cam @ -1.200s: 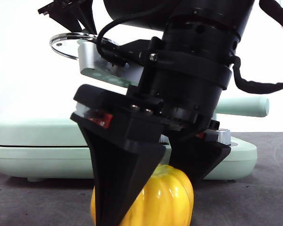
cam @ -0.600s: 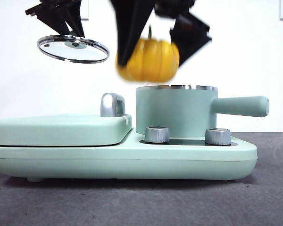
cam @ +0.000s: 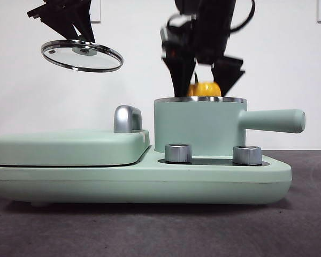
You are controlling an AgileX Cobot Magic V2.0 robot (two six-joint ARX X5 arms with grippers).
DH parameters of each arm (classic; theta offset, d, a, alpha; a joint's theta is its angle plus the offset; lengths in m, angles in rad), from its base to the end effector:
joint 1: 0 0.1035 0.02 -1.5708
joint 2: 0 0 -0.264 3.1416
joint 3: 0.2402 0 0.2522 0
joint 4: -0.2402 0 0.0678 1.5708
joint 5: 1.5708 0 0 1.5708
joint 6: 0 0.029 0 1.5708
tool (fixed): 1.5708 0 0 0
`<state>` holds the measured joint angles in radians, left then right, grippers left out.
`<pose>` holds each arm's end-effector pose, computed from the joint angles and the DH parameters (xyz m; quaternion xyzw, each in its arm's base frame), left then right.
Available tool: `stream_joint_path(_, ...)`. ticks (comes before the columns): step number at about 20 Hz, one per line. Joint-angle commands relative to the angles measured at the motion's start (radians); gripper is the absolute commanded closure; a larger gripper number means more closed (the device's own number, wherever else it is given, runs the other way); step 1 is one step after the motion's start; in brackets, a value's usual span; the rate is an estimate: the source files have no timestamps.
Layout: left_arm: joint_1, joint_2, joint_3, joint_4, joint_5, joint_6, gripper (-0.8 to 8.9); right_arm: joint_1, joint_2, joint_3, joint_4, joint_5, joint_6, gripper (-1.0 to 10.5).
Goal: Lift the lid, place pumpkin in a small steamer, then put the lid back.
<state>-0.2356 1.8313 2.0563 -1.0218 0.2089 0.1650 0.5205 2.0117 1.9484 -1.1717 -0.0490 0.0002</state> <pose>0.3687 -0.0947 0.4030 0.0792 0.3698 -0.2344 0.8955 0.3574 0.2065 0.2953 -0.1352 0.5630 0.2290 0.7825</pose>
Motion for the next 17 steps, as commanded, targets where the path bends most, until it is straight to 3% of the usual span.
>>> stream_joint_path(1,0.0,-0.011,0.037,0.019,0.006,0.007,7.92,0.005,0.053,0.022,-0.005,-0.004,-0.013,6.6)
stream_joint_path(11,0.0,-0.011,0.037,0.014,0.006,0.006,7.92,0.007,0.106,0.021,-0.02,-0.003,-0.013,6.6)
stream_joint_path(17,0.0,-0.011,0.037,0.011,0.007,0.006,7.92,0.007,0.106,0.021,-0.042,-0.003,-0.012,5.5)
